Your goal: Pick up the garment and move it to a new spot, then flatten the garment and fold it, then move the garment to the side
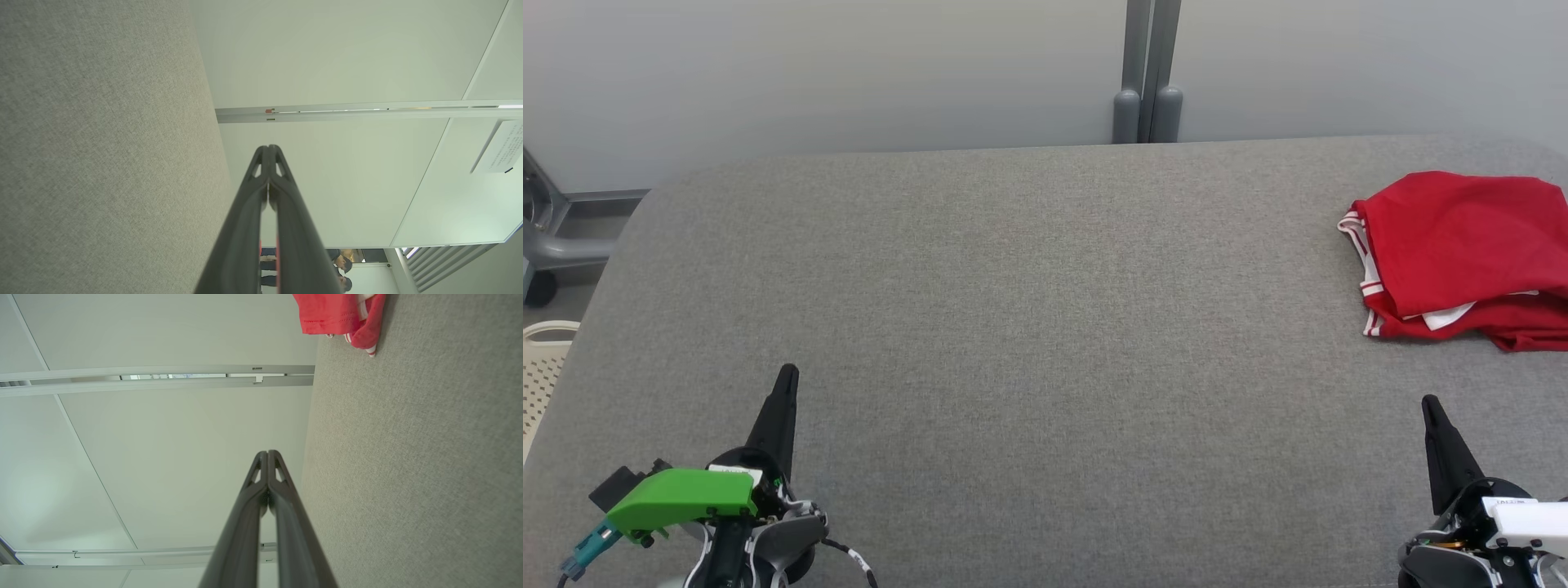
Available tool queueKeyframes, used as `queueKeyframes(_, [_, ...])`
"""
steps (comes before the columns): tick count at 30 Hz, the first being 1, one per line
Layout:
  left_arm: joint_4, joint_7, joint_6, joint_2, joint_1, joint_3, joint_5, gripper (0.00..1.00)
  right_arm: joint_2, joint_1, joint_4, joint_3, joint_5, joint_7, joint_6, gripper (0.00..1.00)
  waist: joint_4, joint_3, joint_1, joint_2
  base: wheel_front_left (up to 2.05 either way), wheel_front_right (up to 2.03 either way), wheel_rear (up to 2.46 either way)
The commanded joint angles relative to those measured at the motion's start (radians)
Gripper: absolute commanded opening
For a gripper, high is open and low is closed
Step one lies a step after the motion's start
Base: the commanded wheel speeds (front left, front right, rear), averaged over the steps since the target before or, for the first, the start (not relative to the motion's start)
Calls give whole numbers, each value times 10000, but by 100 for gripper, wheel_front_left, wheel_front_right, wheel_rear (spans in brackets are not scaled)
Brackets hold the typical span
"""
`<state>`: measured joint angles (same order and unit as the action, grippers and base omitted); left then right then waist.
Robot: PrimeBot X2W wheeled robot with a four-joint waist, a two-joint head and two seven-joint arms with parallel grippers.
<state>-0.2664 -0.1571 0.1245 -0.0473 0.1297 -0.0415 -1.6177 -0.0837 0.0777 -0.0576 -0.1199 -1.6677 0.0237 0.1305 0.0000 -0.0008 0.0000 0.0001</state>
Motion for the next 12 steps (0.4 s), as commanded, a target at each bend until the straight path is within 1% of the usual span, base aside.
queueKeyframes(1, [17,-13,71,-55,138,-38,-30,0,-50,116,65,12,-59,-38,4,0,0,0,0,-1,0,0,0])
queueKeyframes(12, [16,-12,70,-55,138,-37,-31,0,-82,122,68,43,-93,-69,4,0,0,0,0,-1,0,0,0])
